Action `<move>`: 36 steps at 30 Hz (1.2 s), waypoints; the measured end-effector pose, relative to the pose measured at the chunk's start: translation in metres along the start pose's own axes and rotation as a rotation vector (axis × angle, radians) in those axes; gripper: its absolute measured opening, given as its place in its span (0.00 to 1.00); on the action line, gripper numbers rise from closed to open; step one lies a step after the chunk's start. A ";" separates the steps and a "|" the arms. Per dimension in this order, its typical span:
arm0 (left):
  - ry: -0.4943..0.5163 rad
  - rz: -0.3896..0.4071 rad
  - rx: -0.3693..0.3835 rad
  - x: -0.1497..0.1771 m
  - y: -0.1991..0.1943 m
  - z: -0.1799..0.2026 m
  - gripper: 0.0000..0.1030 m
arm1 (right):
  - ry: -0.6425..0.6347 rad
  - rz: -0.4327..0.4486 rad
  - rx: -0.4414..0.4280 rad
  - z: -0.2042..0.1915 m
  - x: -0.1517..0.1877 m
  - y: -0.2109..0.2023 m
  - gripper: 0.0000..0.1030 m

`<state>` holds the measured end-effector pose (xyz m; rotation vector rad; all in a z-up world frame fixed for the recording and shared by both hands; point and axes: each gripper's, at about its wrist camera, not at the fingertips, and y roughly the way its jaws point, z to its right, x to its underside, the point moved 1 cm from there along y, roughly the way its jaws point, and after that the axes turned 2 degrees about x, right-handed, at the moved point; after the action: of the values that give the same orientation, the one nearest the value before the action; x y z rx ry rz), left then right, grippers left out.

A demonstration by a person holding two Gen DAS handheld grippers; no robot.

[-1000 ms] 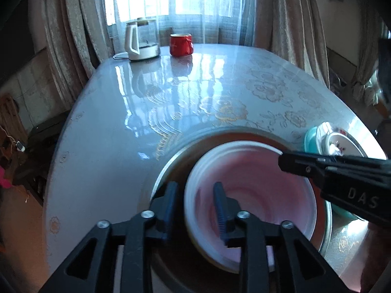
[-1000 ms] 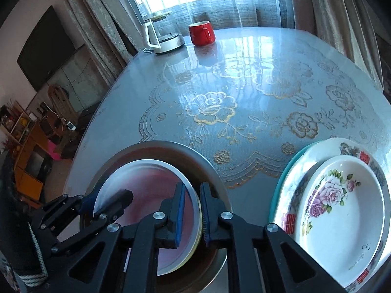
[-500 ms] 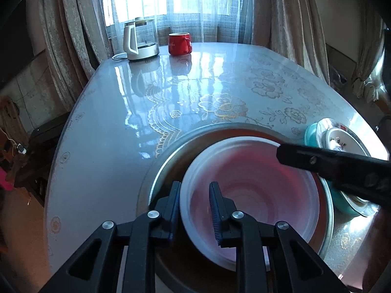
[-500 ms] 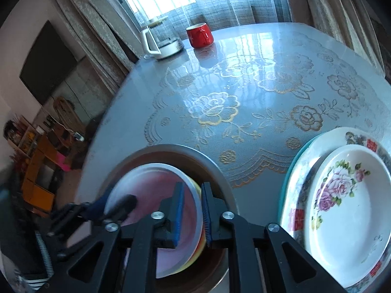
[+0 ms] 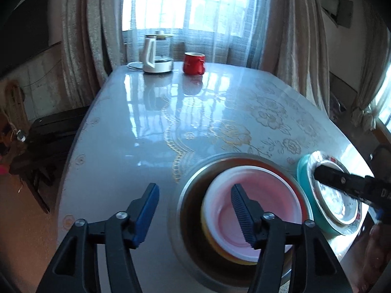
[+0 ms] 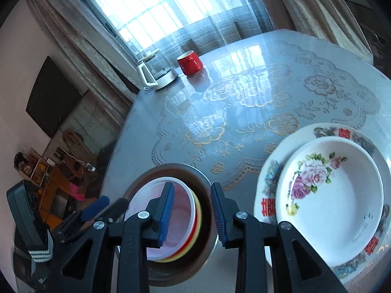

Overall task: Organize plates and bowls
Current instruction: 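Open both grippers to release the red bowl in the yellow bowl, then close both grippers on the rim of the steel bowl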

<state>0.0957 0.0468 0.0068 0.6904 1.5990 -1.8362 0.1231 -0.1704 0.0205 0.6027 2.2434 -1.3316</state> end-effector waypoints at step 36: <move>0.024 -0.247 0.123 0.027 0.012 -0.018 0.23 | 0.040 -0.285 0.111 -0.001 0.040 0.036 0.36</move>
<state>0.0857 0.0608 -0.0237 0.5915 1.6591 -2.1254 0.1122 -0.1486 -0.0276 0.3581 2.3669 -1.6020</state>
